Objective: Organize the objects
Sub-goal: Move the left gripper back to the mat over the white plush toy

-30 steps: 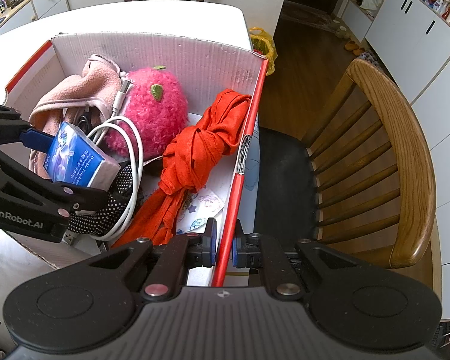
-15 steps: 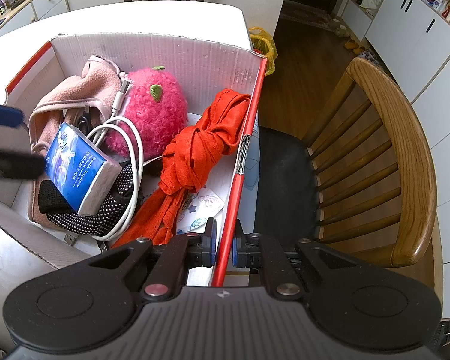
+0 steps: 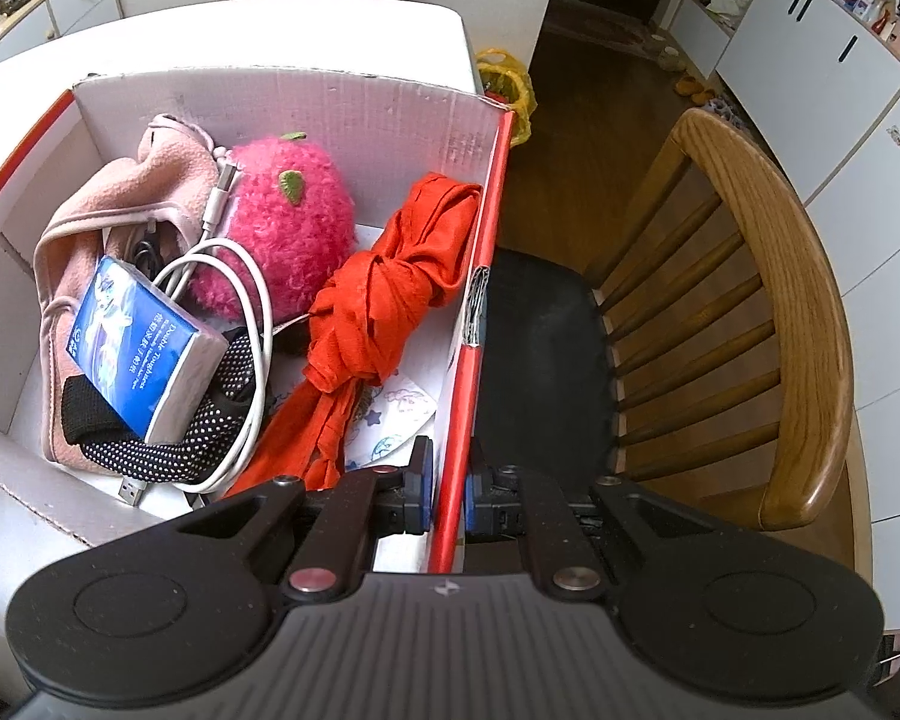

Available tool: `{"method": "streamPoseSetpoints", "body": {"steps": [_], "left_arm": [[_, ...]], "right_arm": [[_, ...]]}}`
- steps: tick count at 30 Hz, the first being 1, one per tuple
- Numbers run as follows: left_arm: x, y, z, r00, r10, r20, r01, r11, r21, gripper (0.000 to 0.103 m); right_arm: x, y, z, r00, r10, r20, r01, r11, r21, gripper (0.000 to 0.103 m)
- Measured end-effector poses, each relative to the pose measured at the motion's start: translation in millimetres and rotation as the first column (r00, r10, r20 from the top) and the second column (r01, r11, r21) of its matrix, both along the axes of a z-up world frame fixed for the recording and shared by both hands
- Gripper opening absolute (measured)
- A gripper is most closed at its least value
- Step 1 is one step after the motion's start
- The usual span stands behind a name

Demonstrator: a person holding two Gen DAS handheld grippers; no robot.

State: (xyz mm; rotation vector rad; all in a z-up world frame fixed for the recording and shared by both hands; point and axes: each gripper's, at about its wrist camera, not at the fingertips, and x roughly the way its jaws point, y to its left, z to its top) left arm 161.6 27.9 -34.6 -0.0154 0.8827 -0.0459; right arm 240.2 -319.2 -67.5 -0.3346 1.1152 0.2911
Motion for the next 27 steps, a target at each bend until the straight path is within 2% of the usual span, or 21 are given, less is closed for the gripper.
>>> {"method": "streamPoseSetpoints", "body": {"steps": [7, 13, 19, 27], "left_arm": [[2, 16, -39, 0.996, -0.065, -0.064, 0.068, 0.996, 0.057, 0.102], [3, 13, -72, 0.988, -0.076, -0.133, 0.08, 0.996, 0.025, 0.102], [20, 14, -94, 0.983, -0.037, -0.18, 0.031, 0.999, -0.04, 0.102], [35, 20, -114, 0.976, 0.025, -0.215, -0.045, 0.995, -0.09, 0.099]], "right_arm": [[0, 4, 1, 1.0, 0.001, -0.006, -0.001, 1.0, -0.001, 0.009], [1, 2, 1, 1.0, 0.001, -0.007, -0.001, 1.0, -0.005, 0.009], [2, -1, 0, 1.0, -0.01, -0.009, 0.01, 1.0, -0.019, 0.009], [0, -5, -1, 1.0, -0.023, -0.01, 0.022, 0.999, -0.025, 0.009]]}}
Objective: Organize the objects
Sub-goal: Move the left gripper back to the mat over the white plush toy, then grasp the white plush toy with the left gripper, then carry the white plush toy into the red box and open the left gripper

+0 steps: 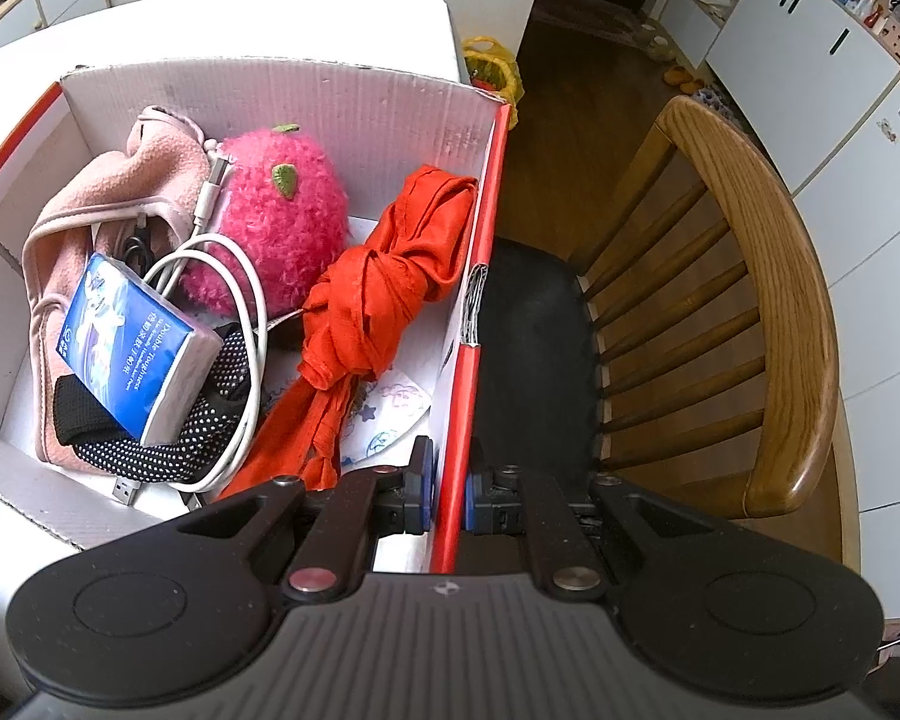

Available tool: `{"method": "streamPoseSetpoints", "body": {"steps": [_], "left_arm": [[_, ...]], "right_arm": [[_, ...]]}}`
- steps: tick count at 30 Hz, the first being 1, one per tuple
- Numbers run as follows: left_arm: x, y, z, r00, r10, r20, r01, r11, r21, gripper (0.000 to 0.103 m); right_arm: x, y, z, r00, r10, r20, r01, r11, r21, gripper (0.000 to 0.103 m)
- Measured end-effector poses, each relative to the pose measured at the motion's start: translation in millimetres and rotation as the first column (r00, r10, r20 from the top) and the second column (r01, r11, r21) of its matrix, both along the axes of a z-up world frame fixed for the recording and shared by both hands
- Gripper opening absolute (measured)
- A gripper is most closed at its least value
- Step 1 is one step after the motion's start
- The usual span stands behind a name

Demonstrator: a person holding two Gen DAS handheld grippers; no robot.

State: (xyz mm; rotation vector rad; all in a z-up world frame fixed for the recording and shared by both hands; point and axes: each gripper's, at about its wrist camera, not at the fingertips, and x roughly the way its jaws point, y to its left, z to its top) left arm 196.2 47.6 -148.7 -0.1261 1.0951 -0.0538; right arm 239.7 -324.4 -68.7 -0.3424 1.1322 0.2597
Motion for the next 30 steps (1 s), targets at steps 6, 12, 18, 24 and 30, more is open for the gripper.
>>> {"method": "streamPoseSetpoints", "body": {"steps": [6, 12, 18, 24, 30], "left_arm": [[1, -7, -1, 1.0, -0.011, 0.028, 0.01, 1.0, 0.016, 0.092], [-4, -18, 5, 0.995, -0.064, 0.07, 0.063, 0.998, 0.013, 0.058], [-8, -27, 11, 0.993, -0.084, 0.088, 0.084, 0.996, 0.003, 0.037], [-17, -15, 31, 0.994, -0.023, 0.111, 0.028, 0.999, -0.039, 0.036], [-29, -7, 70, 0.986, 0.005, 0.167, 0.005, 0.998, -0.056, 0.036]], "right_arm": [[-1, -6, 1, 1.0, -0.012, -0.002, 0.012, 1.0, -0.001, 0.009], [0, -8, 1, 1.0, -0.015, -0.002, 0.015, 1.0, 0.0, 0.009], [0, -7, 2, 1.0, -0.015, -0.002, 0.015, 1.0, 0.0, 0.009], [0, -8, 2, 1.0, -0.012, -0.002, 0.012, 1.0, 0.002, 0.009], [1, -11, 4, 1.0, -0.013, 0.0, 0.013, 1.0, 0.005, 0.009]]}}
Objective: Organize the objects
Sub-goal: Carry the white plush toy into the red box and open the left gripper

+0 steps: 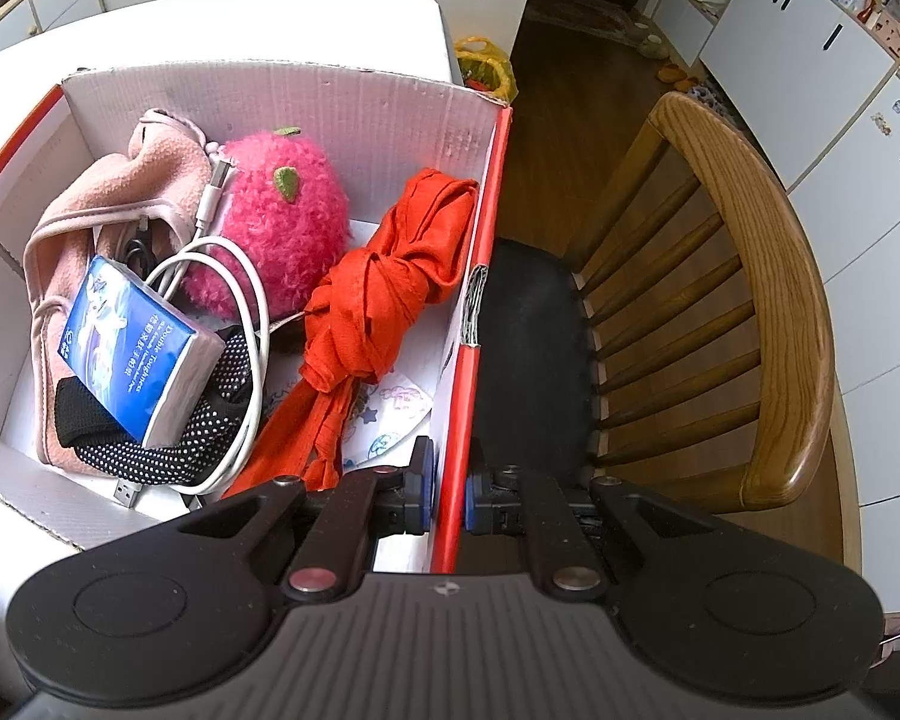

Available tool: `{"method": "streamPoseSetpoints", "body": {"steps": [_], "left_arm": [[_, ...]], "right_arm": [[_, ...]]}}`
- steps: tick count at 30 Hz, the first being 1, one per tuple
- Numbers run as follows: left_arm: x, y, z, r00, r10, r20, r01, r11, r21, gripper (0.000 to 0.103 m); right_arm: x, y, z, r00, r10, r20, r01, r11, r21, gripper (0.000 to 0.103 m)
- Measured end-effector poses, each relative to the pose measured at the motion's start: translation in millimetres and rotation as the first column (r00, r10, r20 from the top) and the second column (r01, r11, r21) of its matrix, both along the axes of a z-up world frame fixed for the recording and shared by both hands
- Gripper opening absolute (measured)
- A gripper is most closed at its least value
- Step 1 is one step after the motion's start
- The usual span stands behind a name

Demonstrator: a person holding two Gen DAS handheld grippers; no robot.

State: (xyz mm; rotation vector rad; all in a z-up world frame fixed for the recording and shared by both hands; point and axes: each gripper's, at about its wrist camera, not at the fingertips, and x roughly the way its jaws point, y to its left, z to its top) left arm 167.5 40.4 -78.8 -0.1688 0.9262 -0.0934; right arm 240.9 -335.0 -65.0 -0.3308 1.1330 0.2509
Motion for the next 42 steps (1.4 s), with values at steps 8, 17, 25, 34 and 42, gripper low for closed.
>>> {"method": "streamPoseSetpoints", "body": {"steps": [8, 17, 25, 34, 42], "left_arm": [[-7, -16, 43, 0.998, -0.037, 0.06, 0.04, 0.998, -0.044, 0.036], [-10, -60, 63, 0.987, -0.143, 0.068, 0.148, 0.987, -0.068, 0.037], [-1, -94, 67, 0.974, -0.214, 0.07, 0.219, 0.974, -0.059, 0.037], [19, -138, 52, 0.954, -0.297, 0.042, 0.298, 0.955, 0.005, 0.037], [41, -151, 35, 0.946, -0.324, 0.016, 0.323, 0.945, 0.056, 0.037]], "right_arm": [[-3, 9, 0, 1.0, 0.014, -0.001, -0.014, 1.0, 0.018, 0.009], [-7, 30, 2, 0.998, 0.06, 0.003, -0.06, 0.997, 0.045, 0.01], [-7, 44, 2, 0.996, 0.086, 0.008, -0.086, 0.995, 0.055, 0.01], [-6, 41, -1, 0.996, 0.092, 0.009, -0.092, 0.994, 0.06, 0.01], [-6, 42, -2, 0.996, 0.091, 0.01, -0.092, 0.994, 0.058, 0.01]]}}
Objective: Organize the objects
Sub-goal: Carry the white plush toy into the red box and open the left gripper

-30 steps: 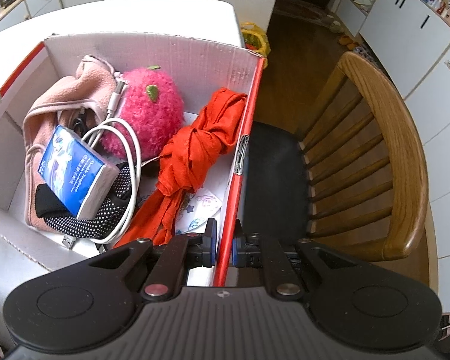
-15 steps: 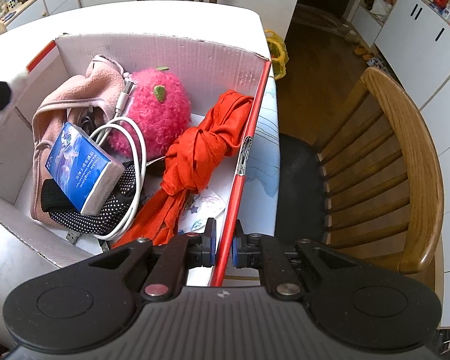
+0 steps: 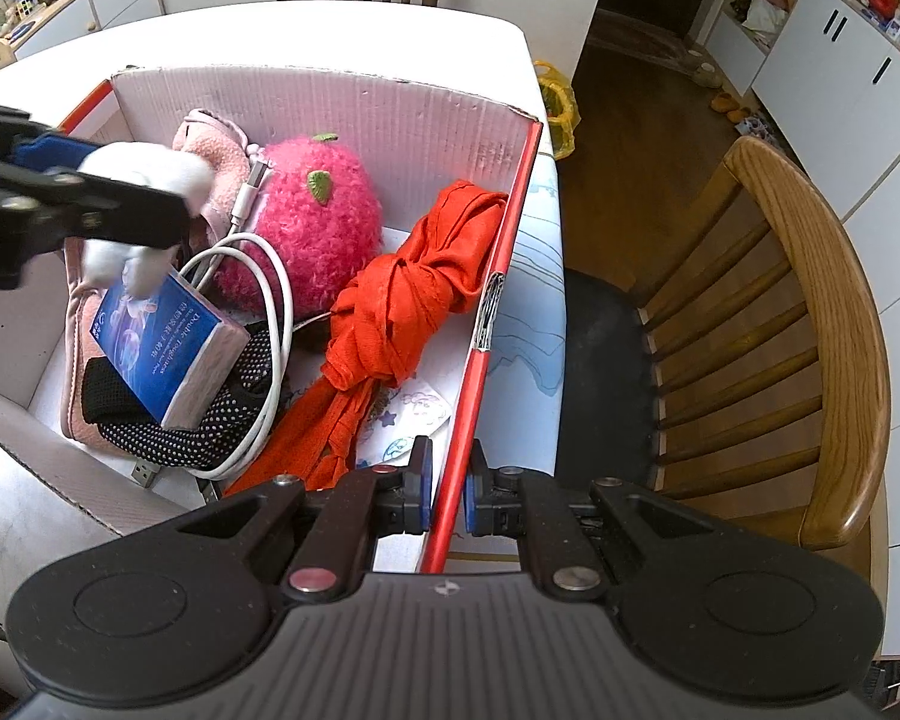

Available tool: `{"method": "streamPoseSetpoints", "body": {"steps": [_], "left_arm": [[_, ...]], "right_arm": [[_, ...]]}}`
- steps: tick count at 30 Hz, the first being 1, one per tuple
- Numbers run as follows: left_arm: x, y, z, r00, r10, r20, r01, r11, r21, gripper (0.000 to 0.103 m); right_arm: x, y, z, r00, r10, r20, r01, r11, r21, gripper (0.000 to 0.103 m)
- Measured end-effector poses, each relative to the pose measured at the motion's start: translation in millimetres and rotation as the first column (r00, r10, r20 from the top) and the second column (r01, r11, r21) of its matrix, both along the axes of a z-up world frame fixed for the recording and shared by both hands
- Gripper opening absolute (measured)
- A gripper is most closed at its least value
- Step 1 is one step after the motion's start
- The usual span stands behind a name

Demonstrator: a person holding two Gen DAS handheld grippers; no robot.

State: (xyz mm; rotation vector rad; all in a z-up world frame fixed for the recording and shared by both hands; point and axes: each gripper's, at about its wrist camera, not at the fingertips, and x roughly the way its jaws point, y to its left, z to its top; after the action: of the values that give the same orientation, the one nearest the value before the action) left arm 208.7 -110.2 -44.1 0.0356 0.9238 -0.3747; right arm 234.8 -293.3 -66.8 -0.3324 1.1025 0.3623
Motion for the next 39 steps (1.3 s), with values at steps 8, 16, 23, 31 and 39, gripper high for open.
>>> {"method": "streamPoseSetpoints", "body": {"steps": [8, 16, 23, 31, 39], "left_arm": [[18, -6, -21, 0.999, -0.004, -0.054, 0.007, 0.998, 0.066, 0.037], [23, -5, -38, 0.994, 0.008, -0.108, 0.002, 0.996, 0.093, 0.039], [16, 3, -32, 0.994, 0.038, -0.106, -0.032, 0.998, 0.061, 0.055], [1, 12, -14, 0.993, 0.098, -0.07, -0.097, 0.995, 0.007, 0.073], [-24, 13, 13, 0.99, 0.143, 0.006, -0.143, 0.99, -0.018, 0.081]], "right_arm": [[-1, -1, 0, 1.0, -0.007, -0.004, 0.007, 1.0, 0.002, 0.01], [-2, 0, 1, 1.0, -0.009, -0.008, 0.009, 1.0, 0.003, 0.01], [-4, -1, 3, 1.0, -0.006, -0.009, 0.006, 1.0, 0.013, 0.01], [-10, -8, 16, 1.0, 0.007, 0.02, -0.008, 0.999, 0.044, 0.01], [-15, -18, 44, 0.994, 0.029, 0.108, -0.039, 0.995, 0.087, 0.01]]}}
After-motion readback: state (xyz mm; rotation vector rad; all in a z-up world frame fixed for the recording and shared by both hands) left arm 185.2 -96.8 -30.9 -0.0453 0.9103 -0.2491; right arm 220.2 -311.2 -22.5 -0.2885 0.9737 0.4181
